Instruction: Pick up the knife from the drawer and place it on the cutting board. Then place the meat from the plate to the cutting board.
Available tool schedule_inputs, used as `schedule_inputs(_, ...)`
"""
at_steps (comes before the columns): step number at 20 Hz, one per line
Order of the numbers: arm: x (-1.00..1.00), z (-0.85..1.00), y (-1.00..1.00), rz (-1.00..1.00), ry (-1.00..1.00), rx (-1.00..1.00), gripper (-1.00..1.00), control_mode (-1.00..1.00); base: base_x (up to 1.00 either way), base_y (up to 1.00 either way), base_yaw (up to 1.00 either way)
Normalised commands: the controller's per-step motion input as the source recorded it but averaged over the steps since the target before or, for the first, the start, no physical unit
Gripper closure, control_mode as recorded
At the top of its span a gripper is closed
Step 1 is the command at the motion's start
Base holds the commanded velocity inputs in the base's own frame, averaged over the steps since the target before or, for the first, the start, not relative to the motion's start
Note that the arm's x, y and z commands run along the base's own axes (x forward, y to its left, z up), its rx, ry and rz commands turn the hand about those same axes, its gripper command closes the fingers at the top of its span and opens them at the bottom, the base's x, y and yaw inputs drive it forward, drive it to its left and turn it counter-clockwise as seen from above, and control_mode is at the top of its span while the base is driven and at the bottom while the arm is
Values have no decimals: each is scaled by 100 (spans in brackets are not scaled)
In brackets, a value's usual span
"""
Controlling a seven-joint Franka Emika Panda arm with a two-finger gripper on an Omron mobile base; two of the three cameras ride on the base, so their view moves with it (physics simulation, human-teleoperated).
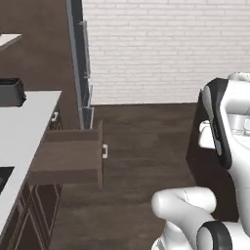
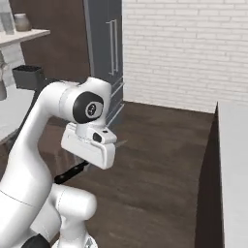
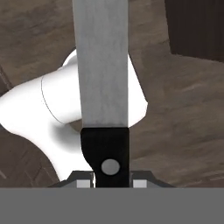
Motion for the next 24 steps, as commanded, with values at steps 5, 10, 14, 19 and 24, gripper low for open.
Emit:
schedule_inputs(5,0,0,0,0,0,0,100,100,-29,0,-87)
schedule_inputs(10,0,0,0,0,0,0,100,100,-37,0,-82)
schedule_inputs(14,0,0,0,0,0,0,100,100,-53,0,-77)
schedule_inputs(19,0,0,0,0,0,0,100,100,-62,-7,-71)
schedule_inputs(24,0,0,0,0,0,0,100,100,-22,-63,-51)
